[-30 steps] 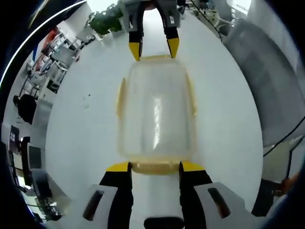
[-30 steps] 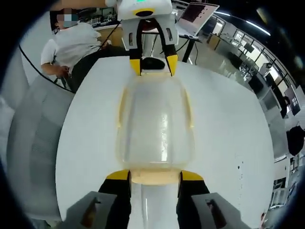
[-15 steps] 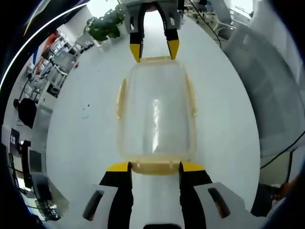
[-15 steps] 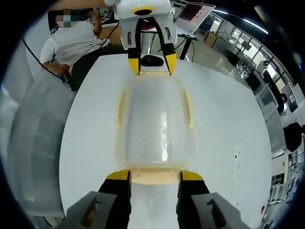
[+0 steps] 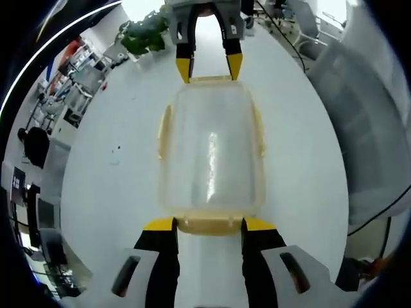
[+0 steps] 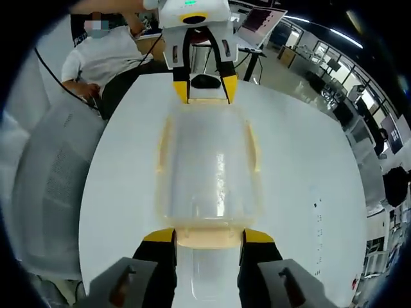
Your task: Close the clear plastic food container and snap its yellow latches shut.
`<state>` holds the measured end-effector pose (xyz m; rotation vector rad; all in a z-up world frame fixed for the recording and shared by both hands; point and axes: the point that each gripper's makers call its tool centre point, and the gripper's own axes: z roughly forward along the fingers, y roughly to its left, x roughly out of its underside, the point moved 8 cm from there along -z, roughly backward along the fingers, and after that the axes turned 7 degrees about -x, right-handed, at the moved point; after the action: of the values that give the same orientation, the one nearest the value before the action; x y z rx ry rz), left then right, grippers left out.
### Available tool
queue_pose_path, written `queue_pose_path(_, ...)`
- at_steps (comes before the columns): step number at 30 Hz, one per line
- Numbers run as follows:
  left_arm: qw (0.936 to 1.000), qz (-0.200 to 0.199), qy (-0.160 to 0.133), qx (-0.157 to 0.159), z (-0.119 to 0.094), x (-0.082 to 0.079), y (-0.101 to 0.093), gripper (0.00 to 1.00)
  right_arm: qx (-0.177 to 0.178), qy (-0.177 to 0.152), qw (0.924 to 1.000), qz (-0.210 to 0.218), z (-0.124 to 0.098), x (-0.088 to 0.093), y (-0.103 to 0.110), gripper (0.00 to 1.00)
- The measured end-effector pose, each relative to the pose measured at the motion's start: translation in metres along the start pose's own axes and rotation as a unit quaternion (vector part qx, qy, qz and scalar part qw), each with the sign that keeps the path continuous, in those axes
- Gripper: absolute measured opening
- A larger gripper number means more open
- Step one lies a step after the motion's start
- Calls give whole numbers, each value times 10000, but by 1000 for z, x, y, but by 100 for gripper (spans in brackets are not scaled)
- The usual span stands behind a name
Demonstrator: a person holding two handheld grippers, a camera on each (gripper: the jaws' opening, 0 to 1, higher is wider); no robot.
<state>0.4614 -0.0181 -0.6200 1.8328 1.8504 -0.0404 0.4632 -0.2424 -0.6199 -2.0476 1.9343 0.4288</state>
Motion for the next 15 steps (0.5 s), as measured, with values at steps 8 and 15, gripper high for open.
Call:
queue_pose_path(8,10000,-60,71,-25,8,-20,1,35,-85,-22,9999,-69,-8,20,-5,34)
queue_pose_path(15,9999,-110,91,-6,16,-33,4,35,-146,-57,9998,-99,-13,35,-10,34)
